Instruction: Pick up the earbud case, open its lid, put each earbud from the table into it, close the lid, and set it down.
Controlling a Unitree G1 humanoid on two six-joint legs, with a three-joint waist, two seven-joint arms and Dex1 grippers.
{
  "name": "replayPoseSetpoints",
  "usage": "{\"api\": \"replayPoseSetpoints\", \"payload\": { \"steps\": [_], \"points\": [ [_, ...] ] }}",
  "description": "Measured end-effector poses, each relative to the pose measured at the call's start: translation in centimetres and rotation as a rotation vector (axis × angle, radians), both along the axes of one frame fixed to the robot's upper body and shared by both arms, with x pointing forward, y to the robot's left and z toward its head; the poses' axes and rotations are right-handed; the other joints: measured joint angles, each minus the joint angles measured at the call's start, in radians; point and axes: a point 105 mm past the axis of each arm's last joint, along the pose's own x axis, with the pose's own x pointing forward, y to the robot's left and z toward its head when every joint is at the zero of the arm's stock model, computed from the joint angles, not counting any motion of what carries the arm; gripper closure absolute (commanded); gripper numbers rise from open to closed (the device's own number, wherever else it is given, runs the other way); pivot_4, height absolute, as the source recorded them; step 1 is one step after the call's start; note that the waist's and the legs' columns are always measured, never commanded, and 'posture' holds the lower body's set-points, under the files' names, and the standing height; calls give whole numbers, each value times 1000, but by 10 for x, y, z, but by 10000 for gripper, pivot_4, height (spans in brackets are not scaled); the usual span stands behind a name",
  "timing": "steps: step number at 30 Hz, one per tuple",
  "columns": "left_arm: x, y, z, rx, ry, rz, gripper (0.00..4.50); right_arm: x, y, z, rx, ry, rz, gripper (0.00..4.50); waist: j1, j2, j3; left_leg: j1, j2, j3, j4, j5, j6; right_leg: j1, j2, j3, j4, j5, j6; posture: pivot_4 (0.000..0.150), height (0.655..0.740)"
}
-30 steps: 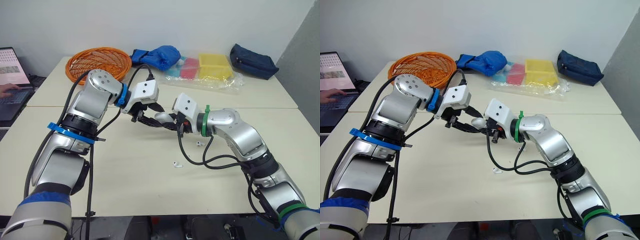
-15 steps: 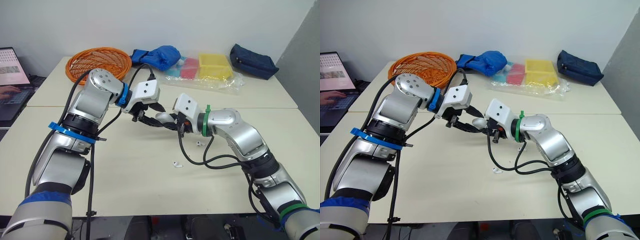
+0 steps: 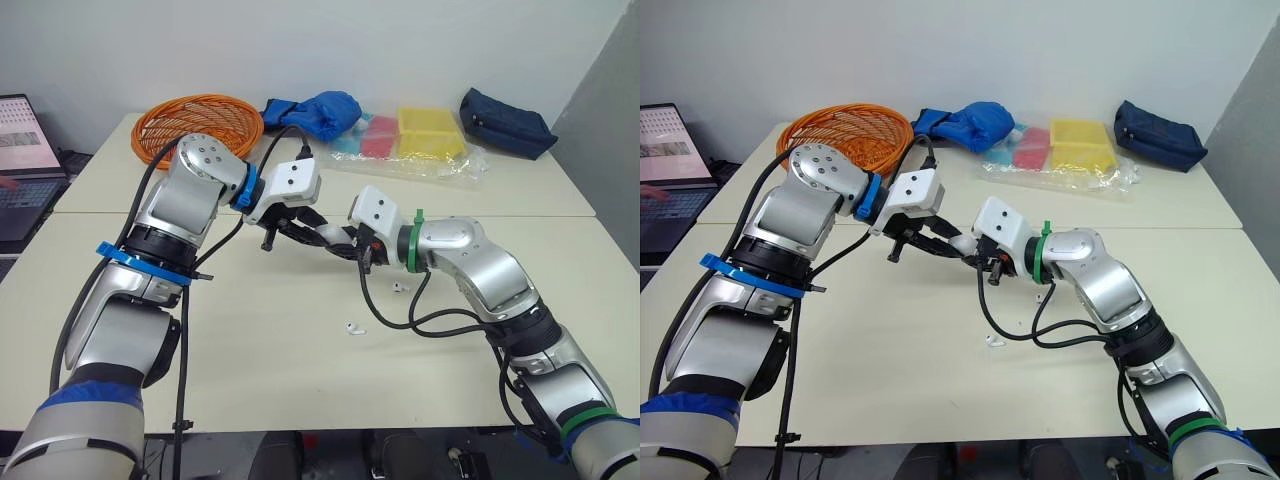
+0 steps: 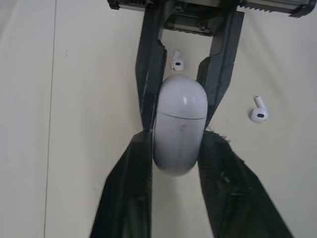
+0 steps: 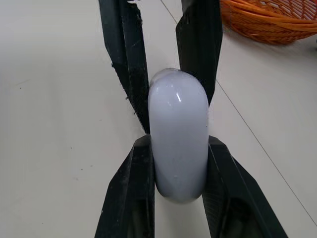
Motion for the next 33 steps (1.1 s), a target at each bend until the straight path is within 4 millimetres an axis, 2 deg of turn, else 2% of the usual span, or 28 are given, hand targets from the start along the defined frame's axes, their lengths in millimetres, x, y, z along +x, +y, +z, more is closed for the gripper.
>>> {"api": "replayPoseSetpoints", "payload": {
  "steps": [17,24,26,28,31,33],
  "points": [
    [0,0,0,2,6,4,37426,0,0,0,1,6,-2,36529,0,0,0,-3,0,-1,4,0,0,0,0,0,0,0,1,1500,7400],
    [2,-2,0,-31,14,24,37426,1,-4,2,10,7,-9,13501,0,0,0,-3,0,-1,5,0,0,0,0,0,0,0,1,1500,7400],
    [1,1,-1,-71,35,35,37426,1,-15,8,4,0,-19,6001,0,0,0,-3,0,-1,5,0,0,0,0,0,0,0,1,1500,7400],
    [1,6,-7,-129,69,58,37426,-3,-30,15,13,-6,-26,461,1,0,0,-3,0,-1,5,0,0,0,0,0,0,0,0,1500,7400],
    [0,11,-14,-242,140,104,37426,-11,-41,26,63,2,-22,461,0,0,0,-3,1,-2,5,0,0,0,0,0,0,1,0,1500,7400],
    [-2,8,-20,-357,203,157,37426,-21,-40,43,153,-3,2,461,0,0,0,-3,1,-3,5,0,0,0,0,-1,1,0,1,1500,7400]
  ]
}}
